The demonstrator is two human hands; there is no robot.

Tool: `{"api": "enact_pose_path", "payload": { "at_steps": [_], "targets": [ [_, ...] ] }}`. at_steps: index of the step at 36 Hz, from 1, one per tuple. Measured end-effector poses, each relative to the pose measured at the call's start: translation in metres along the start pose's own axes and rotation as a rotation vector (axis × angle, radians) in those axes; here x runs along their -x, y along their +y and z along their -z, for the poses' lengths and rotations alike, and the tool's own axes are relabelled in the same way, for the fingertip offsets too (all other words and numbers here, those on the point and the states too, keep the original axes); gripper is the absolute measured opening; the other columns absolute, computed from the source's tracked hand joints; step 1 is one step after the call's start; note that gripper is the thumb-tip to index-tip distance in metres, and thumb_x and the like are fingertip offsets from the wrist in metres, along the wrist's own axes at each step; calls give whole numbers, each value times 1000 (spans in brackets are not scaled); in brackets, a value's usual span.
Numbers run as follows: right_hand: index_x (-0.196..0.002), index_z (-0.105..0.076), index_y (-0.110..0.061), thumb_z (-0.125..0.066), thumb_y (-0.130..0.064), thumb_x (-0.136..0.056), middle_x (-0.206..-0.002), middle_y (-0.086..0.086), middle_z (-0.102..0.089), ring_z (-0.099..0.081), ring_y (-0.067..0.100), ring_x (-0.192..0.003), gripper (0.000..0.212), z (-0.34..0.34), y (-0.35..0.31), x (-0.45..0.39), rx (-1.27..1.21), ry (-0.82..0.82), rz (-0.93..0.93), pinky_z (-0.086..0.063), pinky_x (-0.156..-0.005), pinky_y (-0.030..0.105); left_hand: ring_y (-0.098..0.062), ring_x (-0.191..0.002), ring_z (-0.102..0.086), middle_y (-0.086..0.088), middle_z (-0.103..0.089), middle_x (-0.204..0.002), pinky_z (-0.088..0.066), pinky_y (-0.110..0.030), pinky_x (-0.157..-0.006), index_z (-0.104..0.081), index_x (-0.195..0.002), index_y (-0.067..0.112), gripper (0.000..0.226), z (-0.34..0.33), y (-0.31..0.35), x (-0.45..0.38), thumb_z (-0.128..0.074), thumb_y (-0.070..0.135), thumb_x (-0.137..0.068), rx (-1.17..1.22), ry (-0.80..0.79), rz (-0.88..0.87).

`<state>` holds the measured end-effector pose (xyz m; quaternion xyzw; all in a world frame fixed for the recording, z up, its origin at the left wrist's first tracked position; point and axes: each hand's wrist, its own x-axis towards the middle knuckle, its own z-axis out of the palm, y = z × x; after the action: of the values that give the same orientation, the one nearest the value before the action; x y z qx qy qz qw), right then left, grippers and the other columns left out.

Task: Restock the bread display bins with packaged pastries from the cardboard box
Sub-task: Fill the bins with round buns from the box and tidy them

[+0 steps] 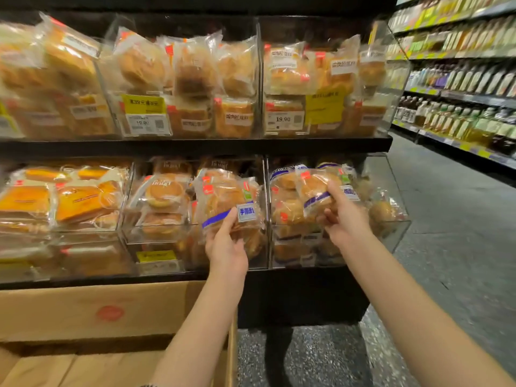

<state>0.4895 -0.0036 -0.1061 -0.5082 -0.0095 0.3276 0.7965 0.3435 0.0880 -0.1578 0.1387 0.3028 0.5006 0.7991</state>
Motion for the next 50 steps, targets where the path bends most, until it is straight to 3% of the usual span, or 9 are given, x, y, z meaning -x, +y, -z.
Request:
{"api": "enact_pose_path", "payload": {
  "at_steps": [9, 14, 16, 21, 25, 33, 40, 44, 50],
  "targets": [
    [-119, -47, -1, -68, -2, -85, -107, 15, -58, -65, 27, -93, 39, -31, -4, -17, 302, -126, -28, -58, -52, 28, -24, -107, -62, -11, -62, -122, -54, -34, -78, -46, -135, 16, 58, -4, -7, -8, -70, 6, -82, 162, -4, 60],
    [-148, -18, -9, -75, -45, -78, -143, 16, -39, -44, 32, -128, 97, -21, -1, -18, 1291, 337, 528, -41, -101, 43, -19, -109, -62, -6, -63, -122, -51, -29, -83, -50, -132, 18, 58, -7, -15, -9, -72, 9, -79, 27, 0, -20],
    [-150, -16, -15, -68, -50, -82, -148, 18, -27, -30, 33, -136, 92, -21, 0, -16, 1551, 387, 819, -32, -107, 43, -17, -109, -61, -4, -64, -120, -49, -30, -88, -51, -130, 18, 55, -10, -16, -9, -72, 9, -80, -17, 13, -60],
    [-153, -17, -24, -34, -42, -102, -160, 13, -8, 0, 29, -148, 57, -27, 30, -28, 1921, -108, 916, -8, -119, 47, -15, -105, -62, -3, -64, -118, -51, -29, -85, -53, -123, 19, 49, -15, -18, -8, -73, 7, -79, -85, 13, -108],
    [-154, 5, -23, -43, -22, -101, -161, 14, 9, 13, 29, -147, 72, -26, 43, -33, 1963, -126, 862, 0, -121, 47, -13, -100, -63, -2, -65, -113, -51, -29, -86, -57, -109, 21, 37, -14, -21, -5, -74, 8, -78, -116, 16, -103],
    [-154, 1, -23, -50, -18, -97, -160, 12, 12, 15, 27, -147, 76, -32, 28, -27, 1800, -195, 812, 5, -120, 43, -15, -104, -66, -1, -69, -113, -50, -34, -93, -55, -130, 12, 63, -9, -25, 0, -79, 10, -71, -241, -17, -153],
    [-152, -3, -39, -83, -24, -71, -161, -6, 13, 10, 13, -148, 115, -30, -12, -2, 1687, -738, 806, -22, -116, 37, -13, -106, -65, -2, -66, -120, -51, -29, -85, -47, -136, 19, 72, -13, -28, 8, -79, 12, -72, -301, -113, -248],
    [-152, -16, -32, -85, -30, -67, -159, -4, -16, -10, 13, -146, 109, -27, -12, 2, 1630, -735, 941, -23, -117, 36, -28, -119, -58, -13, -58, -131, -51, -43, -95, -43, -141, 12, 83, -15, -34, 14, -76, 39, -70, -343, -284, -251],
    [-142, -33, -26, -80, -24, -67, -134, -4, -42, -36, 12, -125, 88, -11, -34, -8, 1598, -639, 948, -38, -100, 26, -25, -117, -57, -14, -61, -125, -46, -36, -98, -48, -134, 2, 111, -19, -41, 15, -65, 81, -58, -423, -563, -251]
  ]
}}
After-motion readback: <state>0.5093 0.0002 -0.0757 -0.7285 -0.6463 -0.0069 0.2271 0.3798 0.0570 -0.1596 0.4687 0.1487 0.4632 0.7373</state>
